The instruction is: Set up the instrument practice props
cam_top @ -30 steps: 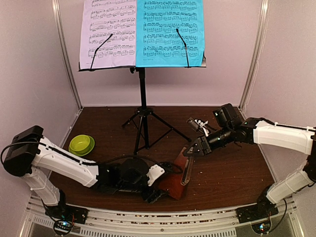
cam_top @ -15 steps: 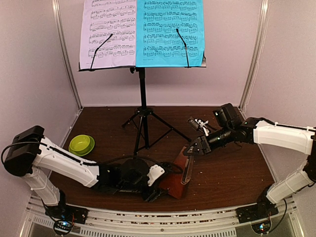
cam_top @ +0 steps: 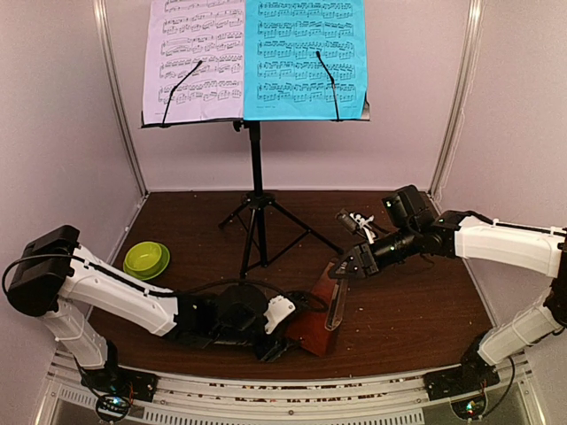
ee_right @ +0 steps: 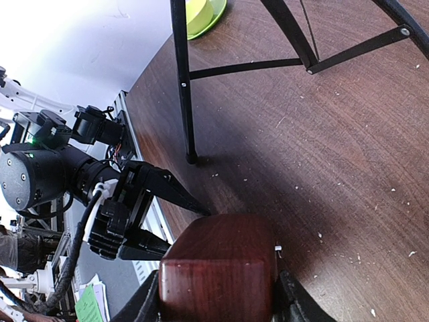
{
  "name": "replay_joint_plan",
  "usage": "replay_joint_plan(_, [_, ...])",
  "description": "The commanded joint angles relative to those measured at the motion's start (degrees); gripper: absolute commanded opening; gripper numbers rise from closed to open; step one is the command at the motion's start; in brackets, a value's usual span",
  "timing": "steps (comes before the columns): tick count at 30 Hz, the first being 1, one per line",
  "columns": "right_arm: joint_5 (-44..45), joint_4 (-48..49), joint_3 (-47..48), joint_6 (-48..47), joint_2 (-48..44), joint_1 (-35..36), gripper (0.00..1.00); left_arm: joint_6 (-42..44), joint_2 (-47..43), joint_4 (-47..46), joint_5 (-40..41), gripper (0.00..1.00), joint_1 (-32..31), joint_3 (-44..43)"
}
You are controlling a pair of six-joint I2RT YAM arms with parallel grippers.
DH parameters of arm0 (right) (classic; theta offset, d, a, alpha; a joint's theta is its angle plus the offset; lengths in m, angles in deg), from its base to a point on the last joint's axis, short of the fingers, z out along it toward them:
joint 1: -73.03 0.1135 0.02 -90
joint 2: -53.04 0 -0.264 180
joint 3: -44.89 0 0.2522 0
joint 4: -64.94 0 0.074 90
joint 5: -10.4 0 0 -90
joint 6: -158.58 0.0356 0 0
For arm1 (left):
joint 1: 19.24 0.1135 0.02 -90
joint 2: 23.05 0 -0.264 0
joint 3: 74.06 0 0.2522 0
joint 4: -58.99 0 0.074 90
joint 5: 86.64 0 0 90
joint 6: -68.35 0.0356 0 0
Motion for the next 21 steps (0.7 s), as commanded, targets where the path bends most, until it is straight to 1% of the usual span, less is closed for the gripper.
replay_joint_plan(1, [-3.4,4.5,2.1,1.4,-1.6,0.5,0.00,-0.6,-1.2,-1.0,0.0,0.66,-0.4,0.3])
replay_joint_plan(8, [-3.0,4.7,1.7,2.1,-2.6,0.5,0.00,-1.0,-2.8,-1.7,1.6,0.66,-0.4,1.8])
replay_joint_plan(10, [-2.6,4.6,1.8,2.4,-2.8,0.5,0.00,-1.3,-3.3,-1.9,1.9,0.70,-0.4,2.1])
replay_joint_plan(11, [-2.0,4.1,2.0,2.7,-3.2,0.5,0.00,-1.6,-4.0,-1.9,2.9,0.74,-0.4,2.3])
replay_joint_plan(13, [-0.2,2.4,3.0,3.0,-4.1,0.5,0.00,-2.1,-5.6,-2.0,4.5,0.77,-0.4,3.0])
replay_joint_plan(17, [7.9,-0.4,4.4,5.8,-8.0,0.6,0.00,-2.4,-9.9,-1.7,8.4,0.82,-0.4,4.4])
replay_joint_plan(21, [21.4,-2.7,4.9,9.9,-12.5,2.4,0.01,-2.3,-13.5,0.2,12.4,0.86,-0.4,4.3])
